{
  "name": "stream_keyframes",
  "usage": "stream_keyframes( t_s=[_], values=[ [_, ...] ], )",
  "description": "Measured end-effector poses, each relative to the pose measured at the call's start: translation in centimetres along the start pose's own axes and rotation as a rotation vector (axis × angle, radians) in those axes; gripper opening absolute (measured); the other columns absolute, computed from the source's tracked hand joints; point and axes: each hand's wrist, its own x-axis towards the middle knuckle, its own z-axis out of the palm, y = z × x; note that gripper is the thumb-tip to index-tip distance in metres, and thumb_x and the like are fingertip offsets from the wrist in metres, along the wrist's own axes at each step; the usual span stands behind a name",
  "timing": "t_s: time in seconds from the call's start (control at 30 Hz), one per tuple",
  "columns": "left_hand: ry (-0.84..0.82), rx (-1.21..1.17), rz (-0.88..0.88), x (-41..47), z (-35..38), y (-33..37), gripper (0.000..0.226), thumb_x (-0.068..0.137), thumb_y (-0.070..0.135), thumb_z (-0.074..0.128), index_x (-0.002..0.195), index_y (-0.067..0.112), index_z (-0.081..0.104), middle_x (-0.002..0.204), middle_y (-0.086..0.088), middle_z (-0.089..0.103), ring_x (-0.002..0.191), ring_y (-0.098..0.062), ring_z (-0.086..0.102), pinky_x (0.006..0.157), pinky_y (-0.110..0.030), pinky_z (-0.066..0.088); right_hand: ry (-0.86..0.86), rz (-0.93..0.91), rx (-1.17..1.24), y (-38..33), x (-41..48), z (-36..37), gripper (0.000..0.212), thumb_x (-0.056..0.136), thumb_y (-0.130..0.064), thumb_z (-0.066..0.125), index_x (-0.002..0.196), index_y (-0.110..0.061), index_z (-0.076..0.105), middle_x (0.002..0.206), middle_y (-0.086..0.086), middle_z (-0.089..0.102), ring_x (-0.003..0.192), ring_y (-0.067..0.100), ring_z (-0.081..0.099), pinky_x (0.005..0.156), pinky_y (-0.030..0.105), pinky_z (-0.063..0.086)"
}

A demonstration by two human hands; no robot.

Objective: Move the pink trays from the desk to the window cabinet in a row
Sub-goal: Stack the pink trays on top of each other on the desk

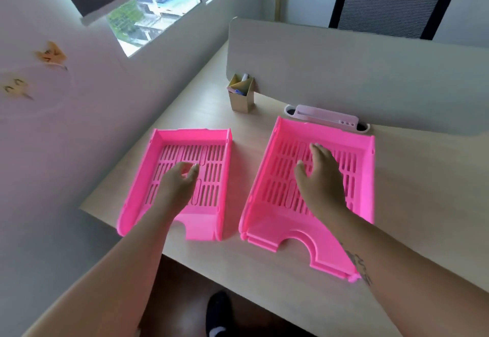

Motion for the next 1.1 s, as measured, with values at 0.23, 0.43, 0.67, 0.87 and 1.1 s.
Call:
stream_keyframes(
  t_s=[0.23, 0.43, 0.67, 0.87, 1.1],
  values=[
    [0.093, 0.191, -0.071, 3.0, -5.4, -10.4, 0.037, 0.094, 0.031, 0.055, 0.125, 0.011, 0.055, 0.105, -0.013, 0.065, 0.073, -0.018, 0.056, 0.051, -0.024, 0.037, -0.113, -0.097, -0.025, -10.0, -1.1, 9.7, 0.053, 0.093, -0.021, 0.054, 0.142, -0.004, 0.044, 0.145, 0.012, 0.049, 0.133, 0.026, 0.045, 0.109, 0.037, 0.037],
    [-0.017, 0.206, -0.235, 3.4, -6.3, -17.1, 0.055, 0.094, 0.037, 0.057, 0.14, 0.011, 0.043, 0.124, -0.013, 0.063, 0.065, -0.005, 0.047, 0.046, -0.015, 0.031, -0.3, 0.079, -0.049, -11.8, -3.1, 16.1, 0.059, 0.094, -0.021, 0.052, 0.147, -0.003, 0.035, 0.153, 0.012, 0.037, 0.136, 0.028, 0.041, 0.108, 0.039, 0.039],
    [-0.058, -0.002, -0.279, 2.2, -4.2, -19.6, 0.016, 0.098, 0.017, 0.048, 0.104, 0.012, 0.062, 0.091, -0.005, 0.066, 0.069, -0.015, 0.059, 0.049, -0.022, 0.041, -0.379, 0.415, 0.02, -10.8, -5.0, 18.9, 0.053, 0.098, -0.006, 0.042, 0.149, -0.006, 0.029, 0.142, 0.02, 0.051, 0.11, 0.035, 0.061, 0.087, 0.038, 0.054],
    [0.083, -0.085, -0.172, 4.3, -7.5, -16.5, 0.025, 0.098, 0.02, 0.048, 0.097, 0.004, 0.067, 0.064, -0.006, 0.063, 0.049, -0.019, 0.054, 0.04, -0.026, 0.04, -0.196, 0.392, 0.13, -13.6, -2.1, 17.1, 0.044, 0.096, -0.003, 0.038, 0.139, -0.007, 0.044, 0.119, 0.02, 0.065, 0.088, 0.033, 0.066, 0.064, 0.034, 0.053],
    [0.089, -0.173, 0.035, 7.0, -9.3, -6.8, 0.025, 0.096, 0.015, 0.046, 0.09, 0.002, 0.066, 0.076, -0.017, 0.069, 0.067, -0.036, 0.067, 0.059, -0.05, 0.059, 0.031, 0.325, 0.208, -13.2, 1.3, 8.9, 0.033, 0.094, -0.003, 0.04, 0.125, 0.0, 0.051, 0.092, 0.012, 0.056, 0.073, 0.024, 0.055, 0.051, 0.033, 0.043]
  ],
)
